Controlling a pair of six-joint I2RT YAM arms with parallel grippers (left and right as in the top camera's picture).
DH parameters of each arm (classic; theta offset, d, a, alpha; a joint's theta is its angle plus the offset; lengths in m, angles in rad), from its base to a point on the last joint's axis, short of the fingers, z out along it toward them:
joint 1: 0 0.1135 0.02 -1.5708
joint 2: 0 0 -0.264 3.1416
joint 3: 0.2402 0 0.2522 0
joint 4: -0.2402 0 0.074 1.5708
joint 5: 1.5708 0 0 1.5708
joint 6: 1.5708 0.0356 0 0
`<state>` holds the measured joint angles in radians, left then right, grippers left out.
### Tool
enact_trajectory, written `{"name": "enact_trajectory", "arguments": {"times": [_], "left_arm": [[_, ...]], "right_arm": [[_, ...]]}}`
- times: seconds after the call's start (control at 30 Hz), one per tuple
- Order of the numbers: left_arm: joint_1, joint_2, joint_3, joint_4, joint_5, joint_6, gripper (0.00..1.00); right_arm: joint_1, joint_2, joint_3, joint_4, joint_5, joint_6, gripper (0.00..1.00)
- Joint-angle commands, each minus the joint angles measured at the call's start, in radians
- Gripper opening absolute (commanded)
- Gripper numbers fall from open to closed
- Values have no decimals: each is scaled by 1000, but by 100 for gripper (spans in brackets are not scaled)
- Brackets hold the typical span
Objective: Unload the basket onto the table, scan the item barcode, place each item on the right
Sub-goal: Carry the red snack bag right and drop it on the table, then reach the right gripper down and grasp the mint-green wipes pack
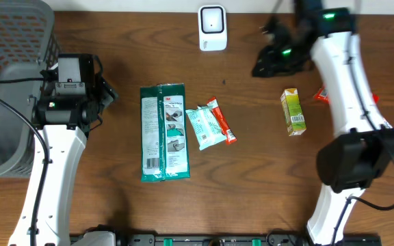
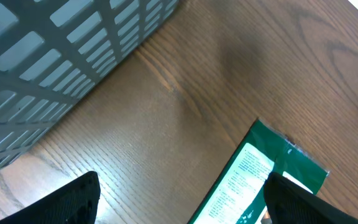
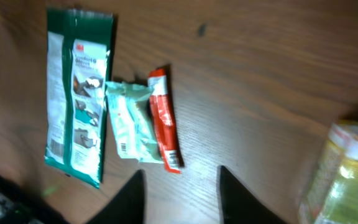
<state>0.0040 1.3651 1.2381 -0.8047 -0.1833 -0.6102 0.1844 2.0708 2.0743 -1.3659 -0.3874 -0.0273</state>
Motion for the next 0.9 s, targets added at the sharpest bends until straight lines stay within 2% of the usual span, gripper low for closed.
{"name": "enact_trajectory", "arguments": {"times": [0.0, 0.03, 0.2, 0.3, 0.4, 0.43, 0.5, 0.57, 0.87], "left_arm": [[2, -13, 21, -2, -12, -13, 85], [2, -13, 21, -2, -12, -13, 85], [2, -13, 21, -2, -12, -13, 85], [2, -13, 21, -2, -12, -13, 85], [2, -13, 21, -2, -12, -13, 85], [2, -13, 21, -2, -12, -13, 85], [2, -13, 21, -2, -12, -13, 85], [2, -13, 21, -2, -12, -13, 85], [2, -13, 21, -2, -12, -13, 85]], "right_arm": [[97, -4, -71, 35, 119, 35, 15], [137, -4, -109, 61, 151, 47, 8], [246, -4, -263, 190, 185, 89, 7], [289, -4, -358, 294, 195, 106, 12], [322, -4, -445, 404, 203, 105, 13], [330, -4, -467, 432, 203, 105, 15], [348, -4, -513, 500, 204, 89, 27], [356, -4, -536, 547, 204, 61, 31], [356, -4, -547, 615, 261, 30, 34]]}}
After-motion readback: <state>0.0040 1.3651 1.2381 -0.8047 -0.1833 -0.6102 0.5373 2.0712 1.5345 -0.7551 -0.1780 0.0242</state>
